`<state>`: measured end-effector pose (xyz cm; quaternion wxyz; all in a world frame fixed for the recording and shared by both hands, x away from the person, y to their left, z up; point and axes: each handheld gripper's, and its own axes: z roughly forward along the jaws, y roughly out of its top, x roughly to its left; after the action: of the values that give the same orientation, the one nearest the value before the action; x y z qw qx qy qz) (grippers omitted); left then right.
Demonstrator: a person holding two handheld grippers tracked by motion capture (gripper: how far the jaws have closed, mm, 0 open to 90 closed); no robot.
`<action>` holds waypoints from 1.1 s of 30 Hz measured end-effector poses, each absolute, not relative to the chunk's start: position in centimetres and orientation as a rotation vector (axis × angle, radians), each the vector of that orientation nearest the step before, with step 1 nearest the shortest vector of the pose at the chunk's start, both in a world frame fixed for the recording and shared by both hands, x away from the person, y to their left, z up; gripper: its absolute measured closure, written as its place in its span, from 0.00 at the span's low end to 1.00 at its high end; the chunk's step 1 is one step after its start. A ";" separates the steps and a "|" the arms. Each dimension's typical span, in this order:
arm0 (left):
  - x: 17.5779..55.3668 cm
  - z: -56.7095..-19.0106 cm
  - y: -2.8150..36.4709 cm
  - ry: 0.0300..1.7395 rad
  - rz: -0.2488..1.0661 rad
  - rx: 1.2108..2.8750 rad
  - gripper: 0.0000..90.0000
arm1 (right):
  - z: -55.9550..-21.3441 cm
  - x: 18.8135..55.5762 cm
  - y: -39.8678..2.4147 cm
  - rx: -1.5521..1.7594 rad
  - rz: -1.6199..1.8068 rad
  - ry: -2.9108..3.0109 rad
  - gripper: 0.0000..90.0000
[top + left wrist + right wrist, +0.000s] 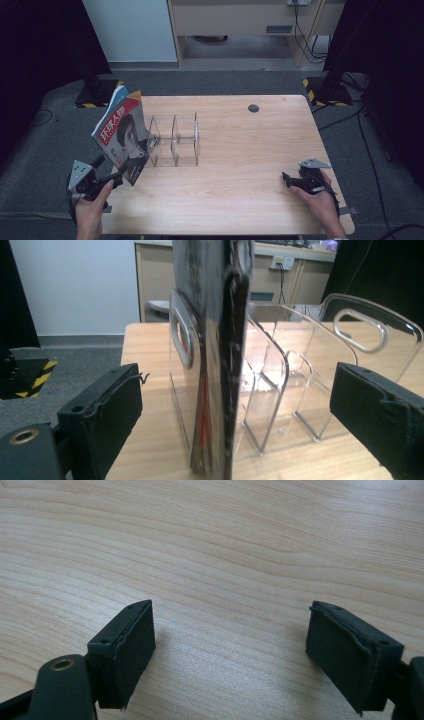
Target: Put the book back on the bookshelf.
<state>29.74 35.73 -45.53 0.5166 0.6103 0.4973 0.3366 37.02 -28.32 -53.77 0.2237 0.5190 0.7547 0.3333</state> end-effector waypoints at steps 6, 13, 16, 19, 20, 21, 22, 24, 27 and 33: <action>28.7 -46.2 35.7 1.187 0.788 1.488 0.08 | -53.8 37.0 -28.3 1.438 0.920 2.081 0.22; 27.2 -46.8 35.1 1.169 0.749 1.512 0.08 | -53.8 37.0 -28.3 1.441 0.919 2.079 0.22; 26.8 -47.0 34.6 1.148 0.749 1.541 0.08 | -53.8 37.0 -28.3 1.440 0.920 2.076 0.22; 26.7 -47.1 34.3 1.140 0.737 1.551 0.08 | -53.8 36.9 -28.2 1.446 0.920 2.071 0.22; 26.6 -47.2 34.1 1.136 0.738 1.557 0.08 | -53.8 36.9 -28.2 1.440 0.920 2.073 0.22; 26.6 -47.3 33.9 1.130 0.734 1.570 0.08 | -53.8 36.9 -28.2 1.438 0.920 2.073 0.22; 26.6 -47.3 33.9 1.130 0.734 1.570 0.08 | -53.8 36.9 -28.2 1.438 0.920 2.073 0.22; 26.5 -47.3 33.6 1.122 0.728 1.581 0.08 | -53.8 36.9 -28.2 1.438 0.920 2.073 0.22; 26.5 -47.3 33.1 1.100 0.717 1.603 0.08 | -53.8 36.9 -28.2 1.443 0.920 2.072 0.22; 26.9 -47.3 31.6 1.046 0.674 1.663 0.09 | -53.8 36.9 -28.2 1.440 0.920 2.072 0.22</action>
<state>26.95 31.62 -47.32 0.5078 0.6898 0.4338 0.2795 36.92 -28.23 -53.79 0.2259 0.5223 0.7517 0.3335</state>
